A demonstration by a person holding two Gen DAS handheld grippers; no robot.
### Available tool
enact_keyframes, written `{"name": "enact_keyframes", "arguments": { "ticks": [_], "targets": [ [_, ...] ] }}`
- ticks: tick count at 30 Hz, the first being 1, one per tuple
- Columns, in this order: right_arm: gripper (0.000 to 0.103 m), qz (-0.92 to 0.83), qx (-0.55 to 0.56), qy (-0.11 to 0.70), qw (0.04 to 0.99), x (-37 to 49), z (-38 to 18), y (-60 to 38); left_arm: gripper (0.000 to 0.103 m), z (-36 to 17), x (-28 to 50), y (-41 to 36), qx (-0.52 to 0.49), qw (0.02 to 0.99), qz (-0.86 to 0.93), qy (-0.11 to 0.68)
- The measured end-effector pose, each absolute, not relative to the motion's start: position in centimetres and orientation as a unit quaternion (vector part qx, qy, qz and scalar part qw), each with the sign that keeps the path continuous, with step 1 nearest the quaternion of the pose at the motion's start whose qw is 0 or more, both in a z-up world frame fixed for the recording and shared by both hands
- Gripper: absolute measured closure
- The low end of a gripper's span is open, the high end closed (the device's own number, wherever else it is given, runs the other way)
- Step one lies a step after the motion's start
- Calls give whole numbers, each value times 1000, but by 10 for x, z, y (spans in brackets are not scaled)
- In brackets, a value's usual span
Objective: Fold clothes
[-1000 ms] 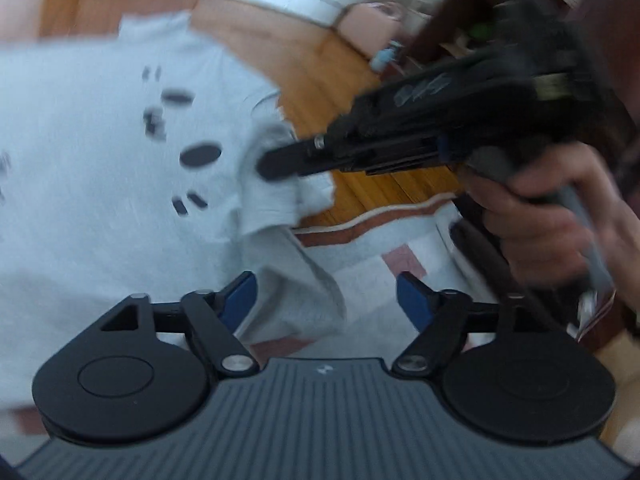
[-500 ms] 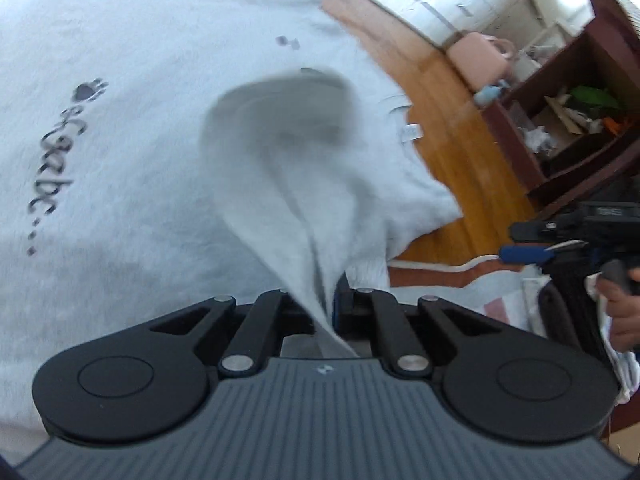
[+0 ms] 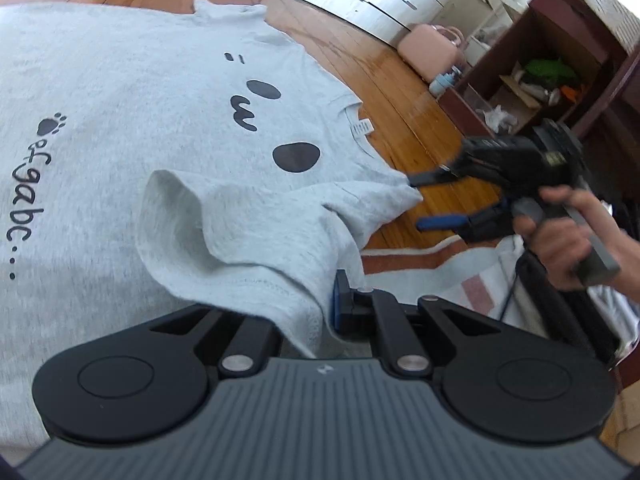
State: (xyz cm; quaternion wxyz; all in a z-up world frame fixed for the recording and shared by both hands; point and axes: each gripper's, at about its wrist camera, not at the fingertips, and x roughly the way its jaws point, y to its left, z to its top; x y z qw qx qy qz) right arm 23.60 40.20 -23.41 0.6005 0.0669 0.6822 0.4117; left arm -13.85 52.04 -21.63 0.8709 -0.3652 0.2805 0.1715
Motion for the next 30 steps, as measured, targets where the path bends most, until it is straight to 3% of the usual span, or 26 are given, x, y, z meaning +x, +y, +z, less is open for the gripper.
{"name": "enact_keyframes", "arguments": {
  "ticks": [3,4,5,10,13,18,20,23,28,29,30],
  "targets": [
    [50,411,93,652,631,240,-244,413,97,-219,-140,522,-373,870,168,277],
    [95,413,86,631,652,238,-238,415,97,-219,-142,524,-381,869,163,271],
    [98,444,67,583,677,232,-221,415,96,-218,-144,524,-383,871,158,264],
    [100,515,-92,369,769,202,-161,409,94,-210,-149,515,-332,893,142,268],
    [100,473,-197,381,769,206,-191,420,94,-210,-144,508,-305,900,129,283],
    [100,443,-243,385,773,198,-212,424,89,-214,-144,508,-289,900,145,291],
    [101,438,-247,380,776,195,-213,423,99,-211,-154,515,-286,901,178,274],
    [101,431,-254,380,778,191,-214,424,100,-198,-177,536,-307,891,238,234],
    [101,418,-282,382,775,182,-217,432,101,-200,-199,555,-330,870,275,242],
    [97,412,-288,380,776,180,-217,433,101,-202,-201,556,-338,866,273,246],
    [87,396,-304,364,786,174,-213,433,101,-203,-204,558,-352,865,264,242]
  ]
}}
